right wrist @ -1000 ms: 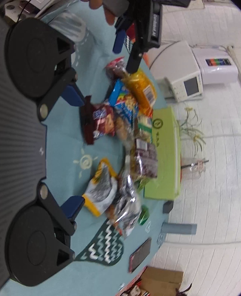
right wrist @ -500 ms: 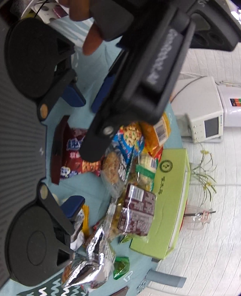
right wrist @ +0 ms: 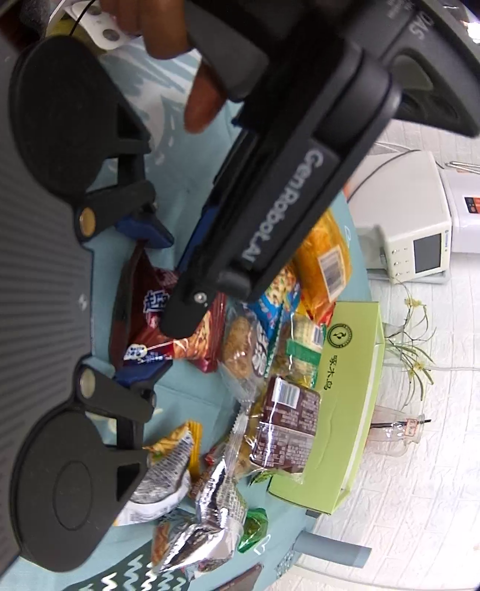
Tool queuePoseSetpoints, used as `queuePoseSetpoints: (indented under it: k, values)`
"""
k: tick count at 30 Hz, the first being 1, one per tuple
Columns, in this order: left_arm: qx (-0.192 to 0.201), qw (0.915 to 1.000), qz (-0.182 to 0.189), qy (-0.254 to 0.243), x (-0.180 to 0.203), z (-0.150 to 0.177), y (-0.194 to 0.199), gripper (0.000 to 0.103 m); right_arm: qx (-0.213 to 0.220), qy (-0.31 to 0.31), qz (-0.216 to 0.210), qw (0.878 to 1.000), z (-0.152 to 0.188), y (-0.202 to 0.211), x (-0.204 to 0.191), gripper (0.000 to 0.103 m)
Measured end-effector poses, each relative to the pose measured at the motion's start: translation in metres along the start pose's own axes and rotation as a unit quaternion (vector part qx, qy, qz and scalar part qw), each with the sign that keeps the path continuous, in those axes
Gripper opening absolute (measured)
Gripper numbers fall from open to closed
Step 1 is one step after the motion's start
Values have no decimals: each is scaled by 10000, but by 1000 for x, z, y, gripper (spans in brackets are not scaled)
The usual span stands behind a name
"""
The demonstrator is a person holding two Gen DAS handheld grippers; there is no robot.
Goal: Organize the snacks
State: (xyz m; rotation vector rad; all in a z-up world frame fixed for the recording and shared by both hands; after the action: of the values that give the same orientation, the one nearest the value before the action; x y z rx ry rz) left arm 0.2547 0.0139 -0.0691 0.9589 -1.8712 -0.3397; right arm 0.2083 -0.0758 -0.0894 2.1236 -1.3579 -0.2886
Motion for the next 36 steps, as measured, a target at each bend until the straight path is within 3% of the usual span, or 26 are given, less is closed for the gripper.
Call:
queuePoseSetpoints:
  k: [6,8,10,18,20,21,22,25,29,32,36]
  values:
    - [12,9999,108,33,-3,6,9,23,119,-342,-46,9993,4,10,4,71]
    - [64,10000,5,1,-3,5,12,30,174,-206,74,9996,2,13,4,70]
    - [65,10000,-35,-25,-2,6,13,31,145,-89,129,9998,2,12,3,62]
    - [115,9999,77,64,-3,6,12,36,-62,-223,39,9997,1,-11,11,63]
    - [124,9999,99,53,-3,5,11,30,18,-189,36,9998,0,-14,11,67]
    - [111,9999,102,25,-3,5,9,19,25,-186,-7,9998,0,-14,10,64]
    - [95,9999,75,9,-4,5,8,16,29,-224,-5,9997,-1,-14,11,51]
    - [85,9999,110,-84,4,4,8,14,36,-65,131,9999,-2,-7,9,49]
    - [294,9976,342,-519,33,-30,17,14,351,-82,311,9989,-33,7,28,50]
    - [598,9937,447,-837,53,-79,25,15,871,86,534,9947,-79,10,47,50]
    - [984,9860,267,-1318,65,-158,19,16,1354,225,760,9876,-143,-20,77,50]
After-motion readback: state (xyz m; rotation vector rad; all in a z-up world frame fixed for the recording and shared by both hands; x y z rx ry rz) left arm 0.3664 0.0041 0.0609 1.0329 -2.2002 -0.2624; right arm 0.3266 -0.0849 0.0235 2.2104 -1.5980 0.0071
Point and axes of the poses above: each gripper's, at about its wrist camera, not at the fingertips, and y roughly against the way its jaws point, x to its right, z to its underside, the point moved 8 cm from there along -y, roughly the way its jaws point, and after that the axes turned 9 degrees about z, right-handed, at the moved point
